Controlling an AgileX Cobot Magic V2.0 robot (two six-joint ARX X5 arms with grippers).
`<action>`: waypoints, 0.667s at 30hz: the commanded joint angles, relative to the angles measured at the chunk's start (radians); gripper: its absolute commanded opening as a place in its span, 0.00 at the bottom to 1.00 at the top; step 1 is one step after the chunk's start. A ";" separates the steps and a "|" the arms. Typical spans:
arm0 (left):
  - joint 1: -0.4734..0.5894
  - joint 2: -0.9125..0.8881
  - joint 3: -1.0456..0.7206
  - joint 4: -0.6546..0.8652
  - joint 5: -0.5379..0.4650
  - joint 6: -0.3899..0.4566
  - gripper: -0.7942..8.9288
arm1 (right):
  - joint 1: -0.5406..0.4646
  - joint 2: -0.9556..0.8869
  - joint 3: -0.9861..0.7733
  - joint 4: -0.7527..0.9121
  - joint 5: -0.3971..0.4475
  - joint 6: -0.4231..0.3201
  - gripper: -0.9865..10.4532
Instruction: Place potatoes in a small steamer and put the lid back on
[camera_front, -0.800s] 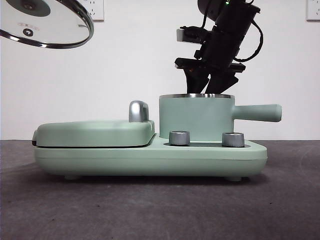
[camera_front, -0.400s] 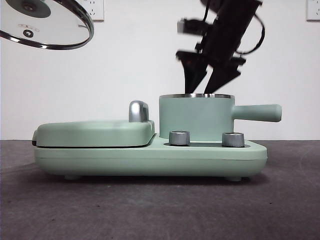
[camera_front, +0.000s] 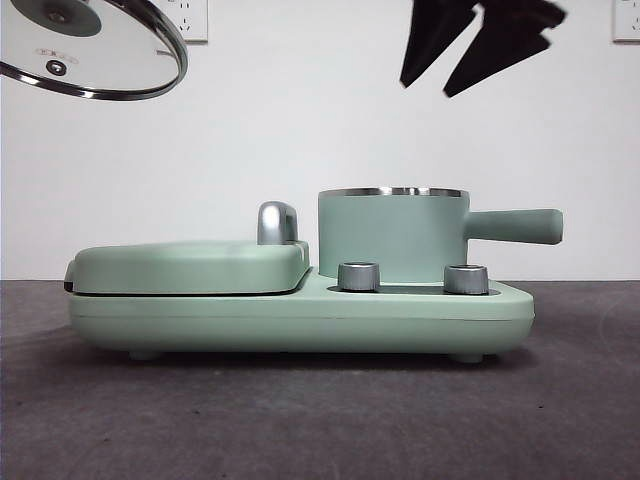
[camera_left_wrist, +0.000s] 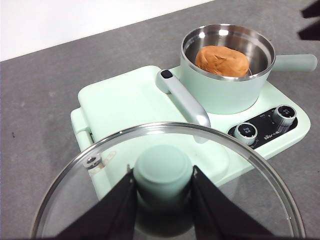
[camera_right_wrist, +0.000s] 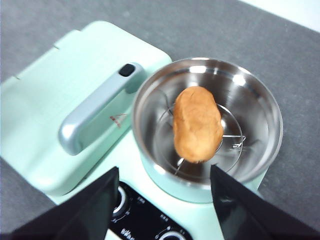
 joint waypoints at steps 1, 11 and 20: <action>-0.004 0.002 0.017 0.027 -0.003 0.003 0.09 | 0.020 -0.099 -0.114 0.067 0.033 0.063 0.34; -0.004 0.018 0.017 0.069 0.010 0.003 0.09 | 0.092 -0.455 -0.398 0.061 0.180 0.092 0.34; -0.006 0.132 0.017 0.214 0.094 0.000 0.09 | 0.118 -0.663 -0.484 -0.084 0.213 0.116 0.34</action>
